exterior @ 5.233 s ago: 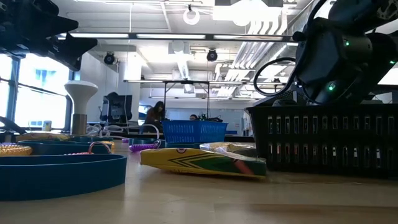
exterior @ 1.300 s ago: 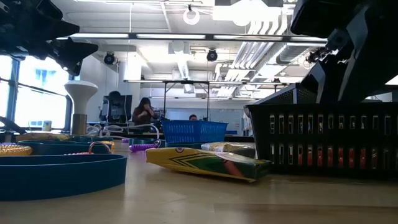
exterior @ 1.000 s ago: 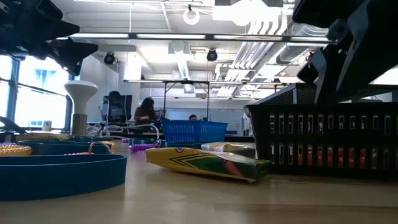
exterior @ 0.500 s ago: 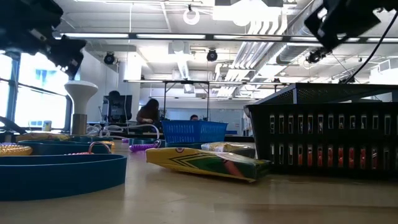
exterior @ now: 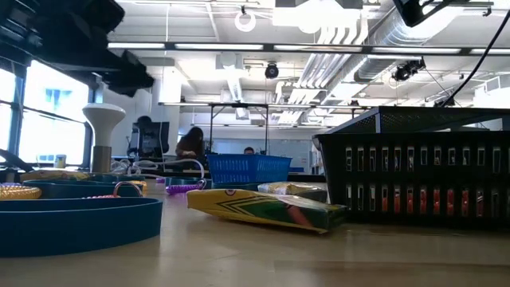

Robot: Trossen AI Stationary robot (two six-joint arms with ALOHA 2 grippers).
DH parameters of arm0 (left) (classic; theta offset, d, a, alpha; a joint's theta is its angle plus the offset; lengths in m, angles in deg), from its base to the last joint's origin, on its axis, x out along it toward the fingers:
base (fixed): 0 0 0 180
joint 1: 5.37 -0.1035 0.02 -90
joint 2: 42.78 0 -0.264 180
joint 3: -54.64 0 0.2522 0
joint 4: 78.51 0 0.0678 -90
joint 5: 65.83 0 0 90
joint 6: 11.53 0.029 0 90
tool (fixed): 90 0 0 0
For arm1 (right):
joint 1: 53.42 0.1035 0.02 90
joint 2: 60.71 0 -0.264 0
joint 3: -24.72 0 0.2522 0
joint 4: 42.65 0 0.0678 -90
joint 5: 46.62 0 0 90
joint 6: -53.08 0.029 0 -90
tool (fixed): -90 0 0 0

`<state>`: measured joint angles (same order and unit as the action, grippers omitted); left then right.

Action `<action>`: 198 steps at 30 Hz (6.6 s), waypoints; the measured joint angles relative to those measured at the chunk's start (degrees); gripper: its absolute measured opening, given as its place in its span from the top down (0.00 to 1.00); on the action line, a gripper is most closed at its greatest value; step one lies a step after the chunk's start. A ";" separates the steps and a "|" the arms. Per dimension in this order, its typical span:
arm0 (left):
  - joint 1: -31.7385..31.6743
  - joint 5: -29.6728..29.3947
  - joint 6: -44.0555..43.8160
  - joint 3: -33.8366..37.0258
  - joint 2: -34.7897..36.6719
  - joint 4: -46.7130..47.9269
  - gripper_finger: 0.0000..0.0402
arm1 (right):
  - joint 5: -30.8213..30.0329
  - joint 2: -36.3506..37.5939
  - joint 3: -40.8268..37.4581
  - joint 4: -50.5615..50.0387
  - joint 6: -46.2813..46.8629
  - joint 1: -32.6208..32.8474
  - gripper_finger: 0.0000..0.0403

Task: Pick & Place Office Desk Supplies
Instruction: Put the blue rubber band into the blue bin

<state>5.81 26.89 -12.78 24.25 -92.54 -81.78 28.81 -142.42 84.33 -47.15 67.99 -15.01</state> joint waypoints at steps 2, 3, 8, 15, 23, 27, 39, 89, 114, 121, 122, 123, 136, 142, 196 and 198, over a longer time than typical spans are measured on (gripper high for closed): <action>-0.79 0.02 2.95 -0.06 -4.24 -4.97 0.41 | -0.13 -0.02 0.00 0.00 -0.15 -0.04 0.73; -1.40 0.03 3.82 -0.10 -6.32 -7.28 0.41 | -0.20 -0.02 0.00 0.04 -0.15 -0.06 0.73; -7.38 1.19 5.78 -0.15 -14.18 -11.96 0.41 | -0.26 -0.02 0.00 0.01 -0.17 -0.04 0.75; -18.40 8.87 4.31 -0.15 -19.19 -12.61 0.41 | -0.32 -0.02 0.00 -0.02 -0.20 -0.07 0.75; -24.78 9.02 -3.56 -0.15 -21.66 -12.63 0.41 | -0.45 -0.02 0.00 0.00 -1.16 -0.26 0.75; -25.02 9.05 -3.60 -0.15 -22.47 -12.59 0.41 | -0.45 -0.02 0.00 0.00 -1.16 -0.26 0.75; -24.21 9.02 2.76 -0.15 -22.51 -12.59 0.41 | -0.46 -0.04 0.00 -0.02 -1.22 -0.26 0.75; -21.67 -3.59 10.89 -0.11 -29.08 -8.32 0.41 | -0.52 -0.06 -0.02 0.08 -2.76 -0.33 0.75; -20.54 -6.49 9.01 -0.26 -38.93 -18.74 0.66 | -3.49 -0.06 -0.02 0.01 -2.75 -0.33 0.75; -19.60 -7.10 10.32 -0.24 -38.94 -18.02 0.79 | -3.49 -0.06 -0.02 0.00 -2.75 -0.33 0.75; -19.27 -7.40 10.33 -0.24 -38.95 -18.07 0.81 | -3.49 -0.06 -0.02 0.00 -2.75 -0.33 0.75; -18.92 -7.65 10.33 -0.23 -38.96 -18.25 0.83 | -3.49 -0.06 -0.02 0.00 -2.75 -0.33 0.75; -10.21 -21.69 3.94 -0.09 -34.02 -20.83 1.00 | -3.49 -0.06 -0.02 -0.04 -2.76 -0.33 0.75; -7.11 -23.15 1.86 -2.75 -24.31 -14.80 1.00 | -3.49 -0.06 -0.02 -0.02 -2.76 -0.33 0.75; -26.31 -5.23 -16.64 -16.35 -37.29 -28.48 1.00 | -3.48 -0.30 -0.02 -0.43 -2.71 -2.58 0.75; -26.31 -5.26 -16.67 -16.35 -37.29 -28.44 1.00 | -3.49 -0.30 -0.02 -0.42 -2.71 -2.58 0.75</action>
<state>-20.50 21.63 -29.44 7.90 -129.83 -110.22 25.32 -142.73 84.31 -47.57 65.28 -17.59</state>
